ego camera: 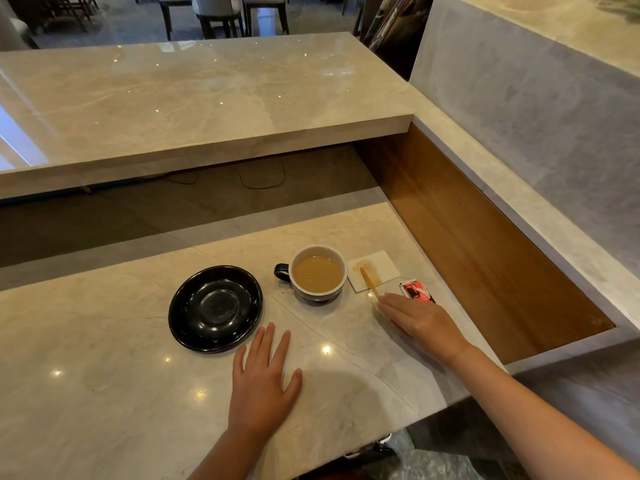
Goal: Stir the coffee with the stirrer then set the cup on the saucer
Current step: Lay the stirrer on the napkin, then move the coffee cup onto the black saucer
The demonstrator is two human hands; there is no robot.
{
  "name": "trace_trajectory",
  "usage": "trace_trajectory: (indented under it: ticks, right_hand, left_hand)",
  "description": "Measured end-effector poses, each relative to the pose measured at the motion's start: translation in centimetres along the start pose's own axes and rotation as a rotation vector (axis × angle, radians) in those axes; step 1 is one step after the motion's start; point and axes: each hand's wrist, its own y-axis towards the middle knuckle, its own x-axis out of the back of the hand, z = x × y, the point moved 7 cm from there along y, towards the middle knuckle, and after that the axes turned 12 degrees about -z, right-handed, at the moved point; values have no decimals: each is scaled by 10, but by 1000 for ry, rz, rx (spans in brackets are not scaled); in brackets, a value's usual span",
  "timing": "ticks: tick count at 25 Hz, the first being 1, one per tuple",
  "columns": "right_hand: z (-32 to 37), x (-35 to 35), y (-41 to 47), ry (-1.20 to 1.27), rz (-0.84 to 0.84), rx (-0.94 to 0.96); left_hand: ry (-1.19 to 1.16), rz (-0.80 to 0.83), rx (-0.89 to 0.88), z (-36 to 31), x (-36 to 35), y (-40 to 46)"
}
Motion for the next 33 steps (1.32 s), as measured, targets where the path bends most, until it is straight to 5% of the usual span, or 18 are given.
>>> trace_trajectory:
  ticks: [13,22,33]
  right_hand:
    - [4,-21,-26,53,301,-121]
    - [13,4,49,155,37,-359]
    - [38,-56,130,84,490,-363]
  left_hand:
    - [-28,-16,-14,-3,5,0]
    - [-26,-19,-13,-2,5,-1]
    - [-25,-10,12,-1,6,0]
